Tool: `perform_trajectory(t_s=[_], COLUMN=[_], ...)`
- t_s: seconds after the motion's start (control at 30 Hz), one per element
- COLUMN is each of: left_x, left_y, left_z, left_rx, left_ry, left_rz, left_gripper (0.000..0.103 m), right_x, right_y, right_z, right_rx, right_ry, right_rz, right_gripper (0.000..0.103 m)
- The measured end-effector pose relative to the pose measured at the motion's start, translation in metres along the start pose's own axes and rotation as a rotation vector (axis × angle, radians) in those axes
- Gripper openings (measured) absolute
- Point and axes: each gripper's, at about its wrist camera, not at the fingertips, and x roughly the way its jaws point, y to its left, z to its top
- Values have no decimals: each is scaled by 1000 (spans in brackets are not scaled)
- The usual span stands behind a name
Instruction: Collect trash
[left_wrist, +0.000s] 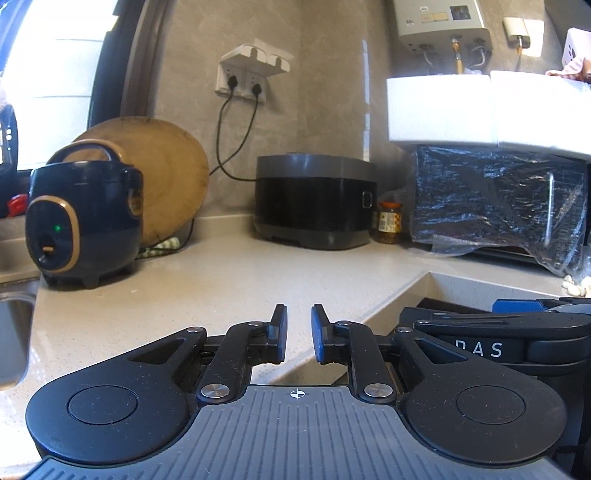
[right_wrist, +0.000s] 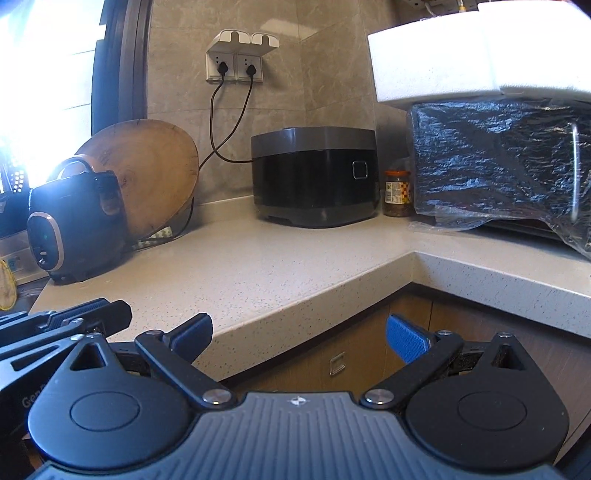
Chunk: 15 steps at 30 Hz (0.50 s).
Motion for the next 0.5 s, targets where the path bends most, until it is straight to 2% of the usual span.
perform_trajectory(t_s=[0.5], left_x=[1], left_y=[-4], left_z=[-3], left_rx=[-1], left_ry=[10], left_rz=[-7], left_gripper=[18], right_x=[2], right_y=[-4], right_z=[-3], right_rx=[20], right_ry=[12], right_rz=[-1], right_gripper=[101])
